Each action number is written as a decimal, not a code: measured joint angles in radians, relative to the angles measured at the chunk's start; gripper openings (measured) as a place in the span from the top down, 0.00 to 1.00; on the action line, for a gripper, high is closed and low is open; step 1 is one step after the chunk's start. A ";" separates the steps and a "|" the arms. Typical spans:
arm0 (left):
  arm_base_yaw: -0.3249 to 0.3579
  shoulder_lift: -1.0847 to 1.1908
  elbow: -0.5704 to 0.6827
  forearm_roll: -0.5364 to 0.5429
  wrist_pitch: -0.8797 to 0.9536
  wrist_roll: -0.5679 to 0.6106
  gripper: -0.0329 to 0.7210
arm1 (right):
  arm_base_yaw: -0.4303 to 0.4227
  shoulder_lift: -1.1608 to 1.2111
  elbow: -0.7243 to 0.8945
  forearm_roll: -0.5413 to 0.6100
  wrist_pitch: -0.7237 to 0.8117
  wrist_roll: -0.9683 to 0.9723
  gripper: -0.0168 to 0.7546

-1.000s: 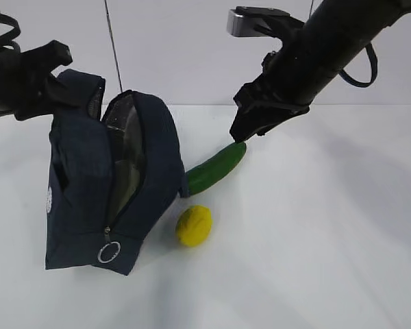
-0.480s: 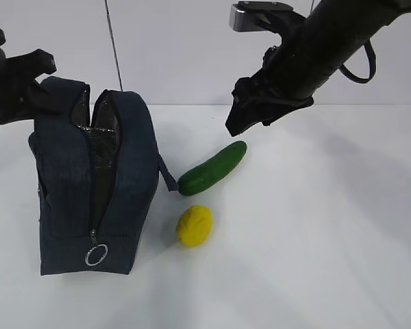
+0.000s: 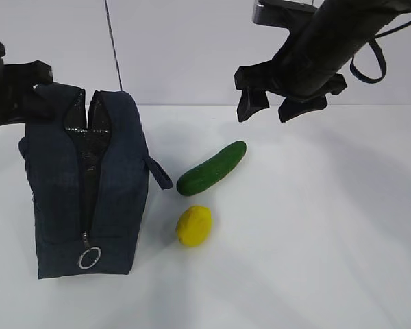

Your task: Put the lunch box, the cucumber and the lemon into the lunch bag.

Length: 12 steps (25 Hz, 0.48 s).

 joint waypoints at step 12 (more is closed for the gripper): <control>0.000 0.000 0.000 0.026 0.005 0.000 0.95 | 0.000 0.183 -0.019 0.116 -0.094 0.345 0.21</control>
